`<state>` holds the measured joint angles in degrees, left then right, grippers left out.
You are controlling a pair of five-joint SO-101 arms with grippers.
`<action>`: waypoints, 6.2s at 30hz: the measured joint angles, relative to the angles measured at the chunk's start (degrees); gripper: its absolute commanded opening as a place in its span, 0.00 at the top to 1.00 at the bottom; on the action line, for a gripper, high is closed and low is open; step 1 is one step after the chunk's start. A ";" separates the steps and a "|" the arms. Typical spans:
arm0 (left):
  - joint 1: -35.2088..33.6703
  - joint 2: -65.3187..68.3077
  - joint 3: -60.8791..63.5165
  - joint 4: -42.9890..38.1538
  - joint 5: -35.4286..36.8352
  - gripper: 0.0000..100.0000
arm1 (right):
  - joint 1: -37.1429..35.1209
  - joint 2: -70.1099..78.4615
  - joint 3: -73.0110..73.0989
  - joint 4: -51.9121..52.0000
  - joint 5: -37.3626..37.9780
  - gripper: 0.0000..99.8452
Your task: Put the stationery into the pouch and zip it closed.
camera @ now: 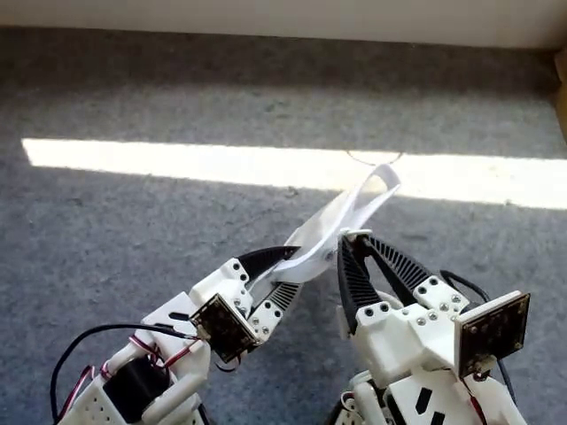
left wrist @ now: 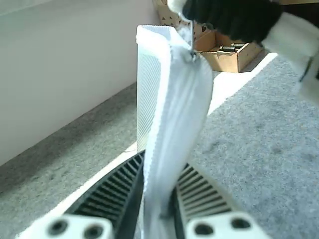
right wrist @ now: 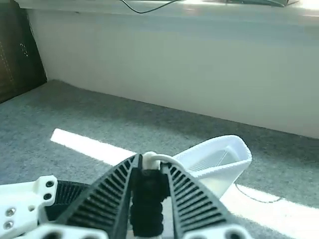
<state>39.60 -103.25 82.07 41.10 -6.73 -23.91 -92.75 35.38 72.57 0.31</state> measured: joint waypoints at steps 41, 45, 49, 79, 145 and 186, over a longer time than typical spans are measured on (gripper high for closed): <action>-1.14 -0.70 -0.88 4.13 0.18 0.99 | -7.65 -0.18 -9.58 14.59 3.08 0.77; -1.14 -0.70 -0.88 4.13 0.18 0.99 | -12.48 -0.18 -7.56 14.68 3.87 0.70; -1.14 -0.70 -0.88 4.13 0.18 0.99 | -13.10 -0.18 -1.67 11.60 4.04 0.70; -4.04 -0.70 -2.29 4.48 0.70 0.77 | -13.10 -0.18 9.67 3.08 17.41 1.00; -1.05 -0.35 -5.36 2.90 4.84 1.00 | 1.85 0.53 2.64 -2.73 9.58 1.00; -1.76 -0.35 -6.42 4.40 4.84 1.00 | 18.02 -0.18 26.55 -40.79 7.91 1.00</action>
<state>37.85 -103.60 75.65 45.49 -1.89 -5.89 -92.92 61.93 31.78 8.22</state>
